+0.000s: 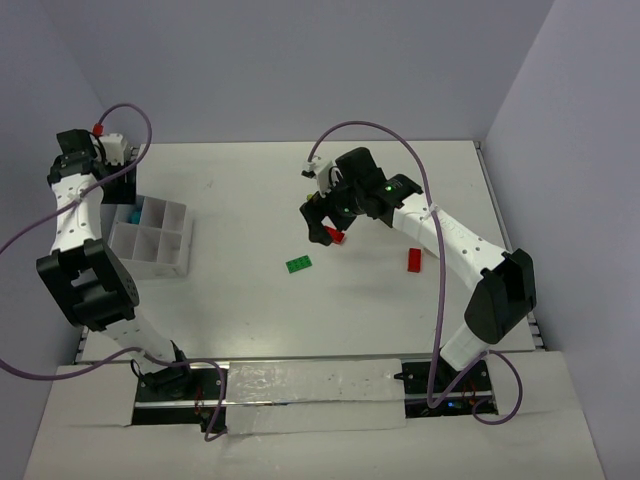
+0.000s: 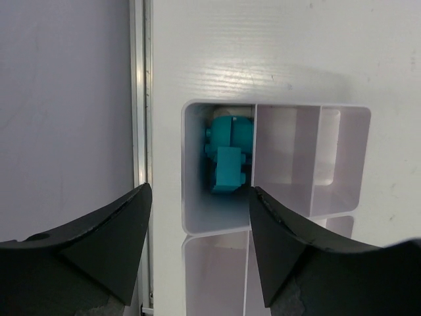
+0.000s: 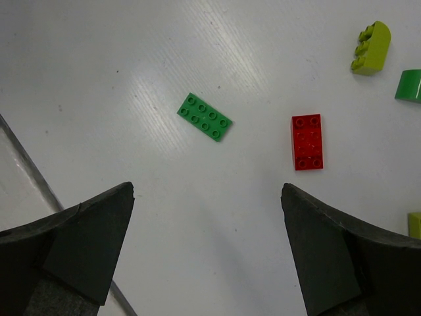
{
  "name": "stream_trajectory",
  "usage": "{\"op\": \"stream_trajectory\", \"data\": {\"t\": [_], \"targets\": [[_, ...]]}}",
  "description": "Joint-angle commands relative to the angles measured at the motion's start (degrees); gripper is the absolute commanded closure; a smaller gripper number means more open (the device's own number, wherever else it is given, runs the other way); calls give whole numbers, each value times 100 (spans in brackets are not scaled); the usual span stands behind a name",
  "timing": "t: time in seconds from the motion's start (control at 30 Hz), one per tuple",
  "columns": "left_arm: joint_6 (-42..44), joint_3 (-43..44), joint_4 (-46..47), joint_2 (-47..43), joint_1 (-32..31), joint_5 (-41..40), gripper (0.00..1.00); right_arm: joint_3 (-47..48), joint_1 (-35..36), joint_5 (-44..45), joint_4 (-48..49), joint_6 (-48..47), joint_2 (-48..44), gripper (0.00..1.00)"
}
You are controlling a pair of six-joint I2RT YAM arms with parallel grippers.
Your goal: Sort the legos into containers by color
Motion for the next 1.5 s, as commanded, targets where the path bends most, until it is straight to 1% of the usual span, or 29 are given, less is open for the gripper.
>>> {"op": "stream_trajectory", "data": {"t": [0.0,0.13,0.33,0.47,0.6,0.67,0.77,0.83,0.9,1.0,1.1,1.17,1.33,1.47], "targets": [[-45,518,-131,-19,36,276,29,-51,-46,-23,53,32,-236,0],[-102,724,-246,-153,31,632,29,-120,-103,-10,53,32,-296,0],[-185,578,-263,-522,27,1157,29,-459,-303,136,-8,-47,-510,0],[-84,191,-222,-912,-107,1381,29,-1002,-625,310,-67,-208,-802,0],[5,-405,-1,-1408,-425,1298,29,-1384,-1112,576,-175,-361,-929,1],[14,-616,119,-1571,-549,1309,29,-1491,-1315,681,-162,-462,-972,1],[45,-817,44,-1724,-821,1551,28,-1510,-1639,822,-23,-836,-836,1],[152,-798,-194,-1700,-998,1942,29,-1249,-1928,917,-21,-1192,-451,1],[234,-783,-406,-1697,-1162,2261,29,-674,-2241,842,-111,-1626,45,2],[210,-864,-472,-1808,-1366,2592,29,-70,-2607,705,-437,-2041,877,3],[111,-1032,-328,-1943,-1582,2575,29,359,-2685,674,-606,-2523,1483,2],[68,-1102,-278,-1965,-1667,2538,29,519,-2706,719,-609,-2723,1707,1],[-54,-1081,-264,-1865,-1774,2509,29,987,-2762,724,-668,-2904,2396,0],[-95,-969,-313,-1770,-1786,2523,29,1303,-2771,675,-829,-3009,2825,3]]}}
